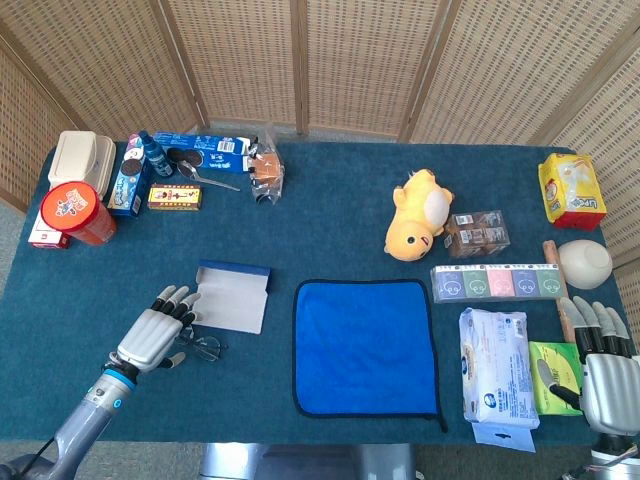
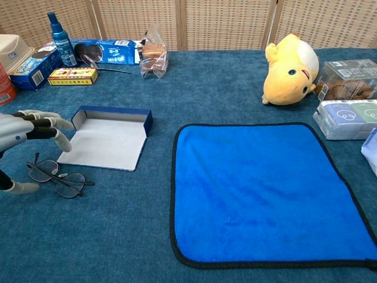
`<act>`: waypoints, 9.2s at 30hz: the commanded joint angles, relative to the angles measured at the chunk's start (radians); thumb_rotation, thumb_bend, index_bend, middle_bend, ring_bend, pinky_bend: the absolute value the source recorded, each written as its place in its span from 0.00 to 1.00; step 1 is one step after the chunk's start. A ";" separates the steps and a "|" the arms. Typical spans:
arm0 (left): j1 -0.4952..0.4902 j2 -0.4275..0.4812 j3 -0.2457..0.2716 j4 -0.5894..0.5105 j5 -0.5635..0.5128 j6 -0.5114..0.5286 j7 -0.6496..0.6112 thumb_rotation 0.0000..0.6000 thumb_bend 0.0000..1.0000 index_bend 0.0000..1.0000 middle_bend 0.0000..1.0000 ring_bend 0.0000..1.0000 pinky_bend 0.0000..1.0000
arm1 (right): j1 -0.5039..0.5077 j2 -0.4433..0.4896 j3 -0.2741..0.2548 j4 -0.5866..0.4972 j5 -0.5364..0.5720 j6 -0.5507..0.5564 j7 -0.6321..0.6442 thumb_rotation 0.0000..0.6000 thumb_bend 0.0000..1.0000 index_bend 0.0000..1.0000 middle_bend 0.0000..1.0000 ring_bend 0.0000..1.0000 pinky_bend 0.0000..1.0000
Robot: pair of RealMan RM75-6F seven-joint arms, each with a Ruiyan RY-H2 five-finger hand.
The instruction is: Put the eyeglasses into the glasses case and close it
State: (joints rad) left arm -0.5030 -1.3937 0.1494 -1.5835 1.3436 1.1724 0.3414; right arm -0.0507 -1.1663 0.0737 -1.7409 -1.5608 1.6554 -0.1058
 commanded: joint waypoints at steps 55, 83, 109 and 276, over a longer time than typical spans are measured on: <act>-0.007 -0.078 -0.136 0.051 -0.064 -0.157 0.052 1.00 0.32 0.62 0.18 0.00 0.00 | -0.038 0.013 0.002 0.009 0.006 0.042 0.024 1.00 0.28 0.09 0.09 0.00 0.08; -0.191 -0.122 -0.302 0.112 -0.206 -0.285 0.093 1.00 0.31 0.58 0.17 0.00 0.00 | -0.051 0.014 0.003 0.028 0.015 0.050 0.052 1.00 0.28 0.09 0.09 0.00 0.08; -0.225 -0.151 -0.276 0.162 -0.236 -0.258 0.105 1.00 0.30 0.00 0.00 0.00 0.00 | -0.067 0.022 0.001 0.032 0.013 0.066 0.066 1.00 0.28 0.09 0.09 0.00 0.08; -0.346 -0.057 -0.249 0.053 -0.494 -0.456 0.045 1.00 0.28 0.00 0.08 0.00 0.12 | -0.085 0.053 -0.037 0.003 -0.065 0.048 0.025 1.00 0.28 0.09 0.09 0.00 0.08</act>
State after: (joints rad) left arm -0.8507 -1.4581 -0.1046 -1.5208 0.8473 0.7168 0.3927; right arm -0.1386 -1.1139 0.0391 -1.7363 -1.6215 1.7069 -0.0776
